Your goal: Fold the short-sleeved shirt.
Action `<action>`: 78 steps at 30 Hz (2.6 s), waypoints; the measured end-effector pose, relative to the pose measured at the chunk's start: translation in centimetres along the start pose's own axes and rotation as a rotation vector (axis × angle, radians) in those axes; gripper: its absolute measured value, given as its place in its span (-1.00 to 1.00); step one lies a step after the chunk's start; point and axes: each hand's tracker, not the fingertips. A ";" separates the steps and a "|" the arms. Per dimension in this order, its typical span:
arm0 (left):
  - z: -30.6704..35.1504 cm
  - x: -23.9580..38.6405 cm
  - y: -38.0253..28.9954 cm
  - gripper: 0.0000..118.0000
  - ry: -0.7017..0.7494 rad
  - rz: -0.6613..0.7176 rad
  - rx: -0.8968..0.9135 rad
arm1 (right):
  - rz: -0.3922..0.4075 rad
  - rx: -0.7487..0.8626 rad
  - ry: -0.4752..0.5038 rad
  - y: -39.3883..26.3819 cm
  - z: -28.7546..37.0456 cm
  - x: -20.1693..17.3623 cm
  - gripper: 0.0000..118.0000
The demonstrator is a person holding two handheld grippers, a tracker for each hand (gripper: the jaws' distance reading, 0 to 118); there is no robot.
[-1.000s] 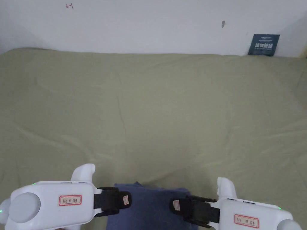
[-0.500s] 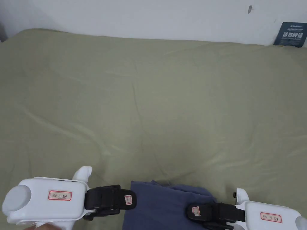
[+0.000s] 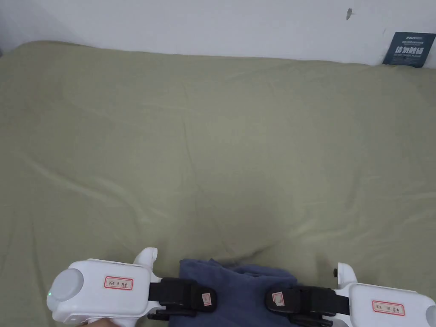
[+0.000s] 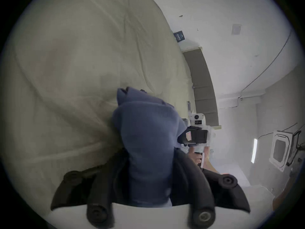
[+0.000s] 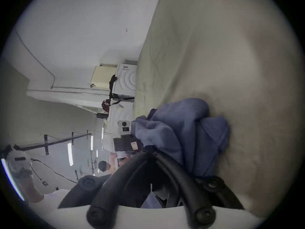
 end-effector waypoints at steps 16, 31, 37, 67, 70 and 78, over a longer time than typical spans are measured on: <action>29.4 -5.7 8.2 -0.49 0.368 0.049 0.245 | 0.200 0.195 -0.025 -1.1 4.9 -8.6 -0.98; 33.4 -7.7 13.8 0.87 0.505 0.007 0.145 | 0.199 0.202 -0.060 0.2 2.6 -9.3 -0.98; 36.4 -4.1 12.2 1.00 0.585 -0.070 0.295 | 0.211 0.206 -0.043 0.2 4.1 -9.4 -0.98; 4.1 30.9 -5.5 -1.00 0.831 -0.758 1.069 | 1.120 0.984 -0.908 -6.8 9.0 -27.1 -0.97; 3.8 30.9 -5.8 -1.00 0.841 -0.769 1.057 | 1.142 0.994 -0.909 -6.9 8.9 -27.4 -0.97; 4.2 30.7 -5.8 -1.00 0.854 -0.763 1.070 | 1.124 0.998 -0.881 -6.3 8.8 -27.7 -0.97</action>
